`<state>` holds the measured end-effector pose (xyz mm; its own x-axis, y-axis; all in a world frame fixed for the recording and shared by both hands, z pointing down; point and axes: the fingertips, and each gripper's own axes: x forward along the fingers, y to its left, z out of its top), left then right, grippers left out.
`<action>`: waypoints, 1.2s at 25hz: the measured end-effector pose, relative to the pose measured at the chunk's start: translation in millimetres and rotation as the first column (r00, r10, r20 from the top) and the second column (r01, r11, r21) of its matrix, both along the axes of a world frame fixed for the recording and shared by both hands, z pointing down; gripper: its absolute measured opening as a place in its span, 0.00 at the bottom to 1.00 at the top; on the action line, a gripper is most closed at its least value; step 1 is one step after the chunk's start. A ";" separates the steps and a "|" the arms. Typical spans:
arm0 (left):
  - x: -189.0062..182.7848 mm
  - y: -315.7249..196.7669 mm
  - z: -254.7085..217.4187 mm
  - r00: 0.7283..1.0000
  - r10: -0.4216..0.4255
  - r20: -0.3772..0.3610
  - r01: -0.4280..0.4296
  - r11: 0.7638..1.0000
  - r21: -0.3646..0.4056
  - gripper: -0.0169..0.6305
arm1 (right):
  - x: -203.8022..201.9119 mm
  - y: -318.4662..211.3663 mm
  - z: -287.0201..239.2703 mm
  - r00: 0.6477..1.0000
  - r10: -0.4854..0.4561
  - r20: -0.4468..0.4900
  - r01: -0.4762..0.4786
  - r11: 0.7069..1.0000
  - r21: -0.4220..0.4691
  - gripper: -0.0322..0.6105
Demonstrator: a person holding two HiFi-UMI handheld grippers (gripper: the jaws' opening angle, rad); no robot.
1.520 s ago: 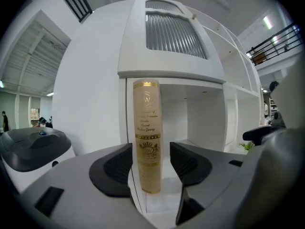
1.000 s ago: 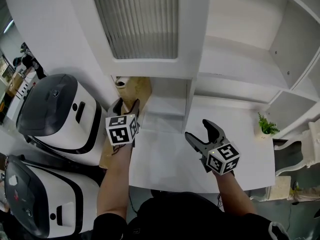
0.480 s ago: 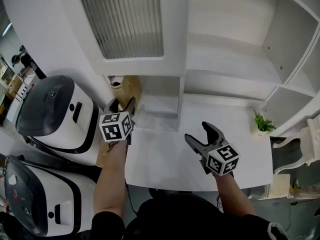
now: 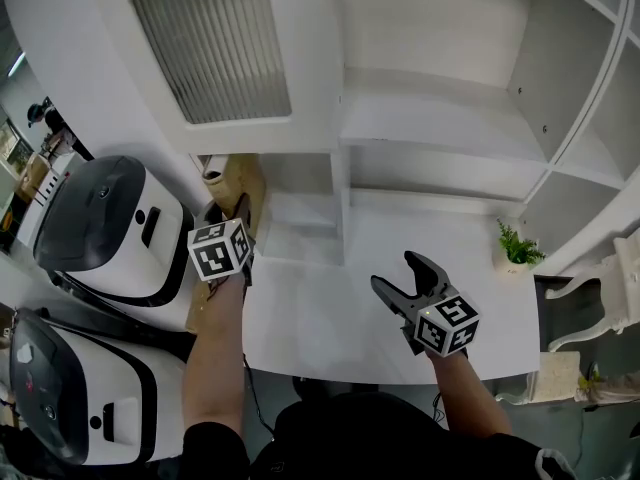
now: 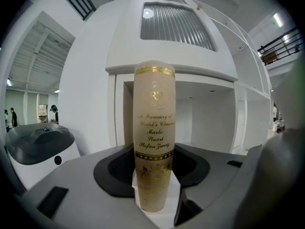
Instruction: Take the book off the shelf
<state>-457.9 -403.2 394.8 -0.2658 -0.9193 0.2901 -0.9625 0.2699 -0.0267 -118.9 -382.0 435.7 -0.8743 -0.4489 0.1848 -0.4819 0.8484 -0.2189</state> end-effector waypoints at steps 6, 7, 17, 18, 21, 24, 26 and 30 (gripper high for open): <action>19.4 30.6 -2.7 0.999 -0.030 -0.028 0.030 0.999 0.028 0.34 | 12.5 -1.5 0.3 0.999 -0.033 0.014 0.034 0.999 -0.004 0.64; 22.5 34.8 -3.9 0.999 -0.031 -0.035 0.032 0.999 0.034 0.34 | 13.3 -1.7 0.3 0.999 -0.038 0.017 0.038 0.999 -0.005 0.64; 35.7 77.2 -17.6 0.999 0.012 -0.044 -0.008 0.996 0.090 0.34 | -9.7 19.0 -19.3 0.997 -0.061 0.037 0.060 0.998 0.027 0.64; 36.7 81.7 -18.3 0.999 0.023 -0.041 -0.019 0.995 0.096 0.34 | -13.4 22.6 -21.0 0.998 -0.059 0.036 0.058 0.998 0.030 0.64; 38.0 97.7 -18.4 0.998 0.059 -0.034 -0.055 0.993 0.107 0.34 | -28.9 38.3 -20.9 0.998 -0.064 0.018 0.064 0.997 0.032 0.64; 38.4 113.7 -15.8 0.996 0.087 -0.021 -0.084 0.990 0.115 0.34 | -44.4 52.8 -20.2 0.998 -0.060 0.002 0.060 0.997 0.040 0.64; 41.9 126.2 -13.3 0.994 0.109 -0.018 -0.106 0.987 0.123 0.34 | -51.0 65.6 -20.3 0.998 -0.058 -0.005 0.058 0.998 0.039 0.64; 50.7 144.1 -6.3 0.986 0.165 -0.014 -0.162 0.977 0.141 0.34 | -57.3 87.6 -16.3 0.998 -0.053 -0.044 0.055 0.998 0.041 0.64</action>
<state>-407.2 -259.1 388.5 -0.1027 -0.9815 0.1616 -0.9938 0.1081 0.0250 -176.2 -294.3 419.4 -0.8892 -0.4090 0.2051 -0.4431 0.8816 -0.1627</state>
